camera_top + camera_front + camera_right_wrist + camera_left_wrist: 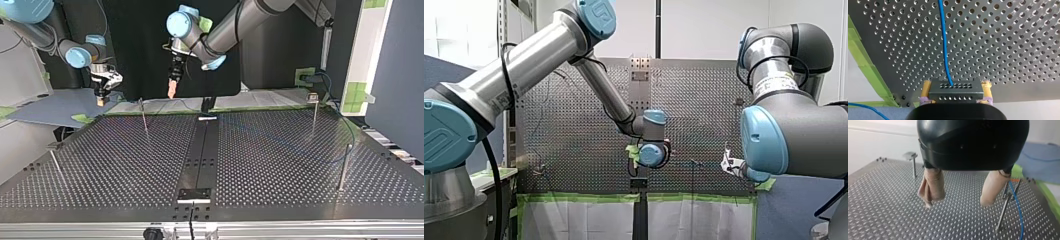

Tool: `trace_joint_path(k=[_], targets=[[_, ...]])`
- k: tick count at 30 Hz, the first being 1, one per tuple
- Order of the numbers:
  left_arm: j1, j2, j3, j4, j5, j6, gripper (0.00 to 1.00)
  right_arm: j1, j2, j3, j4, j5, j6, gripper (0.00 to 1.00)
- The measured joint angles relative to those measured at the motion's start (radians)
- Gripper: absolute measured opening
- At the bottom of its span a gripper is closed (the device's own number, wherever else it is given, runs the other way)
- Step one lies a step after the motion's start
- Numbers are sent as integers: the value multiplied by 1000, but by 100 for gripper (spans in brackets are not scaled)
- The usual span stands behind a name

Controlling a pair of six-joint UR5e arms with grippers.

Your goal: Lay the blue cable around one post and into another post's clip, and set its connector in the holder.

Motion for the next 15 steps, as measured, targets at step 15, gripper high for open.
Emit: trace_joint_path(k=[15], targets=[[28, 129, -129, -113, -59, -66, 100, -1, 0, 0, -4, -7, 12, 0]])
